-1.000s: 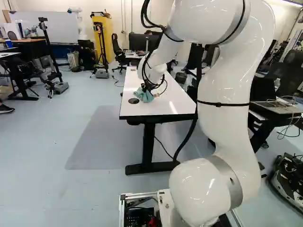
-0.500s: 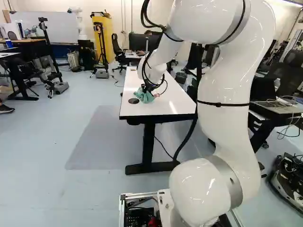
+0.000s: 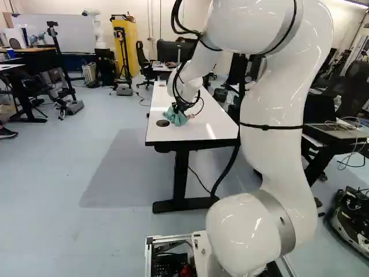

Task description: Clean the table with the green towel

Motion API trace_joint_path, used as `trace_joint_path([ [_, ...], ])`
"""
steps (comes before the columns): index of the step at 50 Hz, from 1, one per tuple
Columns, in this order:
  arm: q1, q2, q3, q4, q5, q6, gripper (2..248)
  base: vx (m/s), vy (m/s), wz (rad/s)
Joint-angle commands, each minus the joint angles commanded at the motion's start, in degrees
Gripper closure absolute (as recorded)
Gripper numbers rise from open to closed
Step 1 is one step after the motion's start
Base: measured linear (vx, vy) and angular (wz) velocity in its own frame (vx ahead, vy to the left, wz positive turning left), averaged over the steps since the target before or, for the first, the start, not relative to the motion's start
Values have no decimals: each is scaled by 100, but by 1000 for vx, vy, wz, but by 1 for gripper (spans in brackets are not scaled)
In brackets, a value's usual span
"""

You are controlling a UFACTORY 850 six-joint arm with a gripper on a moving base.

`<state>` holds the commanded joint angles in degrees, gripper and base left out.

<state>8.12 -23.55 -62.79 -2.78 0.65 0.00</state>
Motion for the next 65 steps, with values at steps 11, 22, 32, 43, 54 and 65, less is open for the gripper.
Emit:
trace_joint_path([
  [11, 71, -247, -318, 0, 0, 0, 204, 0, 0, 0],
  [22, 215, -388, -503, 0, -18, 0, 204, 0, 0, 0],
  [32, 367, -460, -598, 0, -92, 0, 204, 0, 0, 0],
  [43, 507, -372, -482, 0, -92, 0, 204, 0, 0, 0],
  [54, 534, -126, -161, 0, -92, 0, 204, 0, 0, 0],
  [65, 467, 118, 152, 0, -92, 0, 204, 0, 0, 0],
])
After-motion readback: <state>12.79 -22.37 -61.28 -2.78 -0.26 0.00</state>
